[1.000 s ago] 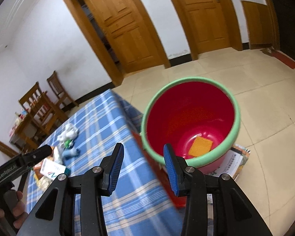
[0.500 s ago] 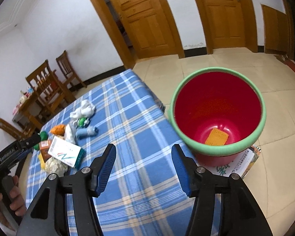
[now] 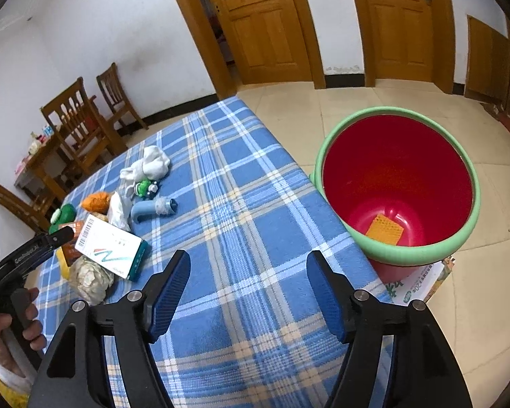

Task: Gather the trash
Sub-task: 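Move both open tools back over the items on the table, then grasp the orange cardboard box with the left tool while the right tool grasps the white medicine box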

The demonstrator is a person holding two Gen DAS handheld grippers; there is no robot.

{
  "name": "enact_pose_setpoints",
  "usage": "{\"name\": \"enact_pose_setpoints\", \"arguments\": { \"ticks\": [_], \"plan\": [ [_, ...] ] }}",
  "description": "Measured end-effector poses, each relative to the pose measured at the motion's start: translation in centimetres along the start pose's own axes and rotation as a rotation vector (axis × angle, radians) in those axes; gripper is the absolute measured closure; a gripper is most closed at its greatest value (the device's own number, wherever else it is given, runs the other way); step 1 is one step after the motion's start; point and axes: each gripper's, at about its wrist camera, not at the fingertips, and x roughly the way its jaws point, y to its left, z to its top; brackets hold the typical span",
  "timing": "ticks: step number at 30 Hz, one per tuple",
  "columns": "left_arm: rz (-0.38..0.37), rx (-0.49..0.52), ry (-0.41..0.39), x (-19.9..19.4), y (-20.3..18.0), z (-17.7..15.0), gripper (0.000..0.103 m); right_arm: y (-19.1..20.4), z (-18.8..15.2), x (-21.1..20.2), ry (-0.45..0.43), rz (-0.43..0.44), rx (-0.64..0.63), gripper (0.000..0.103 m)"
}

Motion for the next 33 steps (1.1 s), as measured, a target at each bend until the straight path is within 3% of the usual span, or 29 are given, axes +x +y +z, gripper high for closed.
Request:
{"name": "enact_pose_setpoints", "arguments": {
  "ticks": [6, 8, 9, 13, 33],
  "plan": [
    [-0.063, -0.03, 0.01, 1.3, 0.7, -0.2, 0.018, 1.1, 0.1, 0.9, 0.026, 0.002, -0.028, 0.031],
    [-0.089, -0.037, 0.002, 1.3, 0.9, -0.3, 0.023, 1.6, 0.1, 1.2, 0.032, 0.009, -0.04, 0.031],
    [-0.098, -0.04, 0.002, 1.3, 0.8, -0.2, 0.031, 1.8, 0.2, 1.4, 0.037, 0.013, -0.046, 0.031],
    [-0.125, -0.063, -0.005, 1.0, 1.3, -0.2, 0.031, 2.8, 0.3, 2.3, 0.069, 0.044, -0.056, 0.031],
    [-0.077, -0.129, -0.072, -4.4, 4.5, -1.7, 0.031, 10.1, 0.4, 7.6, 0.179, 0.117, -0.351, 0.028]
  ]
}}
